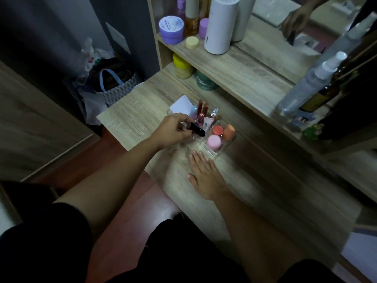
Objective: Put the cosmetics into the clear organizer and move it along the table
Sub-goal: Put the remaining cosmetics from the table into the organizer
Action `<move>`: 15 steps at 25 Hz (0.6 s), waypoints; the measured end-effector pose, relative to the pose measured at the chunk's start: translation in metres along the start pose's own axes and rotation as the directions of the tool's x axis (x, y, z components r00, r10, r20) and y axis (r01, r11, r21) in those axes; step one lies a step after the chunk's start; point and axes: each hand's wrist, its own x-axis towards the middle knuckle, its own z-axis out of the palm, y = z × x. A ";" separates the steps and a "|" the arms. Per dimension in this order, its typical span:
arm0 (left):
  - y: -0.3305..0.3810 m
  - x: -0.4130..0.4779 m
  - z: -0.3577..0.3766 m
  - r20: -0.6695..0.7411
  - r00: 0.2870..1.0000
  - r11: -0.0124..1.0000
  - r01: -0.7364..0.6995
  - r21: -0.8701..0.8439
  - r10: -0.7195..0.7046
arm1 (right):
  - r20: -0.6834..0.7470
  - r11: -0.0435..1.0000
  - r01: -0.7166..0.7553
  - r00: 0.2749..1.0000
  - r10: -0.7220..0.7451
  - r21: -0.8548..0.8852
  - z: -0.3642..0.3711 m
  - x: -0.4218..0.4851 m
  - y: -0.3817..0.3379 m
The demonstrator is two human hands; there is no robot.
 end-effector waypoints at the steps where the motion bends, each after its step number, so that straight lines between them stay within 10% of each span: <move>1: 0.001 0.001 0.003 -0.005 0.999 0.998 -0.031 0.055 0.031 | -0.006 1.000 0.001 1.000 -0.001 0.001 0.000 0.000 0.000; 15: 0.009 0.006 0.033 0.126 0.969 0.809 -0.248 0.533 0.214 | -0.020 1.000 -0.011 1.000 0.011 0.015 0.000 0.000 -0.003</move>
